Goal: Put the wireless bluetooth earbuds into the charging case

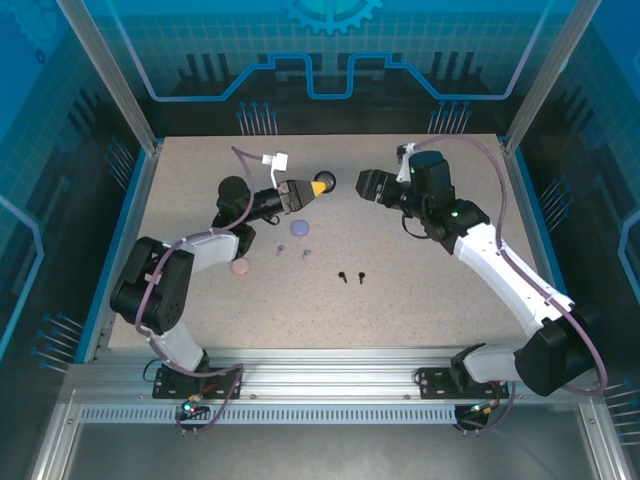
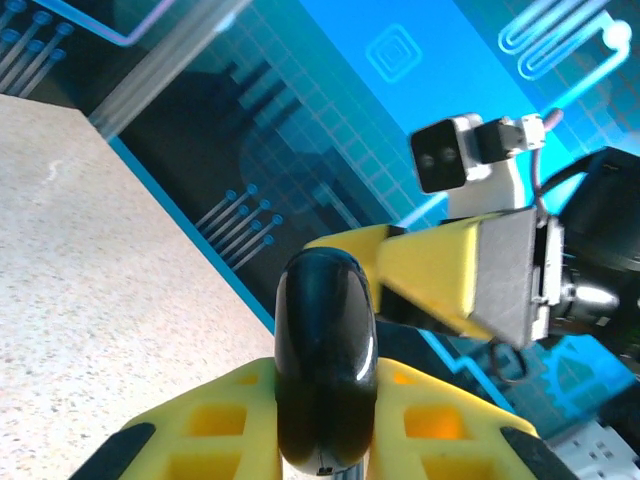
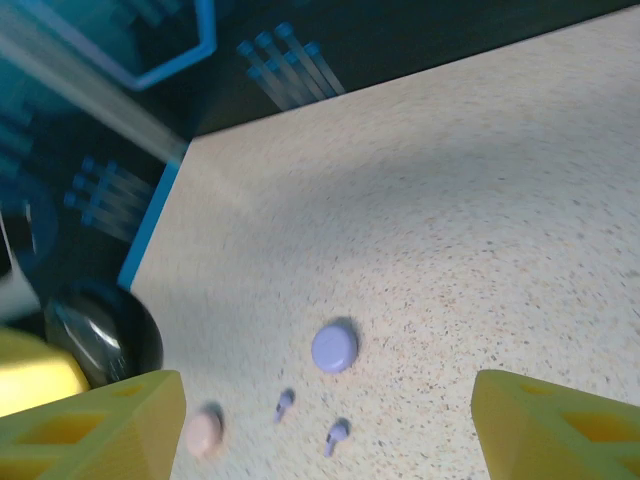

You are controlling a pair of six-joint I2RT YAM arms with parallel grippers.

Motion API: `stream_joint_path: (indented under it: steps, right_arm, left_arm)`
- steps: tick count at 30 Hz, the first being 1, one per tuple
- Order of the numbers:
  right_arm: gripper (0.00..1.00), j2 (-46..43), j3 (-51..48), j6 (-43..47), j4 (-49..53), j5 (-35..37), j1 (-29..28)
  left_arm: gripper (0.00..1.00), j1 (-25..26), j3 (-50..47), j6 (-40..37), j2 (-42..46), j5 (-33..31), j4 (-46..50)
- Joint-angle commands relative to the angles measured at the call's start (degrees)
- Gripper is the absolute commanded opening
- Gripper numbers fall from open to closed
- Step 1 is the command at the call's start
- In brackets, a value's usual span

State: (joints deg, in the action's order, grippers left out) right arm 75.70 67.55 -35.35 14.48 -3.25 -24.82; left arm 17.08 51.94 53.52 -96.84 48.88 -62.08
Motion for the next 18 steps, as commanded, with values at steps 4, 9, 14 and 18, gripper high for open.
stream_joint_path:
  steps: [4, 9, 14, 18]
  right_arm:
    - [0.74, -3.24, -3.54, 13.26, -7.65, -15.86, 3.05]
    - [0.74, -0.80, -2.05, 14.39, -7.45, -24.10, 3.55]
    - [0.73, 0.74, -0.89, 14.39, -7.54, -25.85, 2.51]
    - [0.73, 1.76, -0.58, 14.39, -7.88, -26.05, 1.55]
  left_arm:
    - [0.00, -0.12, 4.10, -3.21, 2.35, 9.80, 11.29]
    - [0.00, 0.43, 5.52, -4.12, 2.62, 13.88, 14.85]
    - [0.00, 1.45, 6.75, -9.46, 4.37, 14.19, 22.38]
    - [0.00, 2.16, 7.73, -13.82, 5.60, 13.57, 28.23]
